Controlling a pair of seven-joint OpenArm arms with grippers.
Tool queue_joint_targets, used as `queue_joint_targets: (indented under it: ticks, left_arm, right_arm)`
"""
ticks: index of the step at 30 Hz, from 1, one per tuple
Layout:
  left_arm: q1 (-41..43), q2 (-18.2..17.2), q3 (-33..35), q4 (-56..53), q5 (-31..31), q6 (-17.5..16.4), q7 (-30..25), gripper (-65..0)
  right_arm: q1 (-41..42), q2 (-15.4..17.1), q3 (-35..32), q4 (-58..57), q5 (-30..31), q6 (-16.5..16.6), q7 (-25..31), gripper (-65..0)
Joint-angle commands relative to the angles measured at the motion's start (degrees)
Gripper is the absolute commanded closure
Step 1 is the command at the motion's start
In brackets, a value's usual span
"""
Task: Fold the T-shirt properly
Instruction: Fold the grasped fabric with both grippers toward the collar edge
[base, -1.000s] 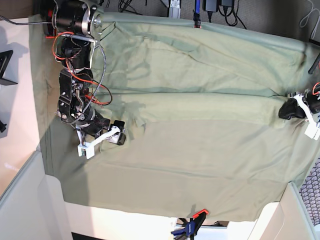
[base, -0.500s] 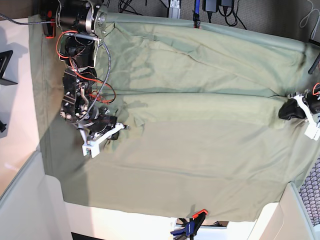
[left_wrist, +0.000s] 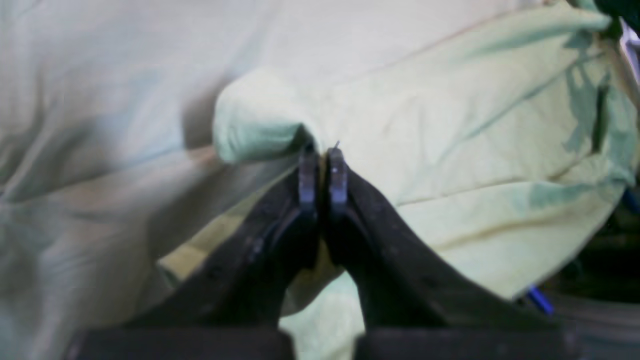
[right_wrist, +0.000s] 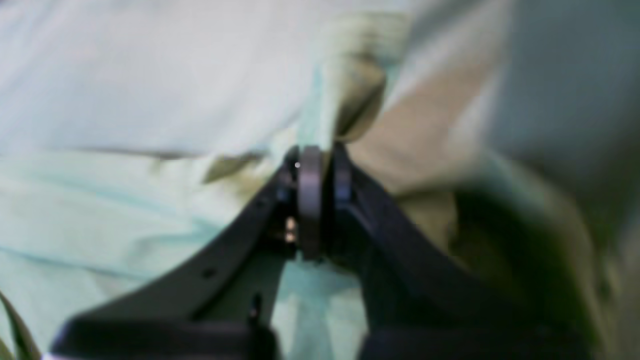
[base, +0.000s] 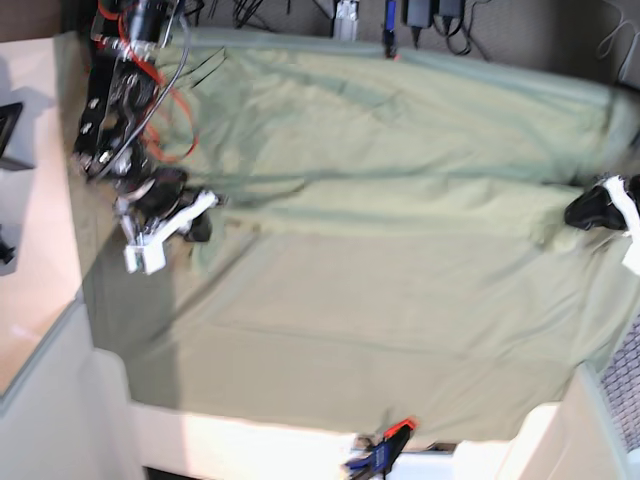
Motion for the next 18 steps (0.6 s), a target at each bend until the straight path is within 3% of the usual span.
queue_joint_targets:
  ticks: [1,8,18]
  left_arm:
    - [0.57,-1.62,-1.33,1.46,-0.90,-0.56,-0.68,0.0]
    - [4.42,-1.77,-4.85,2.40,-0.94,-0.56,0.48,0.0]
    - [7.21,-2.03,-4.83,2.40,-0.09,-0.56,0.50,0.0]
  right_arm:
    - [-0.46,1.29,0.07,2.84,1.57,0.39,0.70,0.0]
    - [-11.19,5.46,2.23,13.25,2.43,0.39,-0.22,0.0]
    - [-21.73,5.68,9.44,22.49,6.25,0.42,-1.88,0.0]
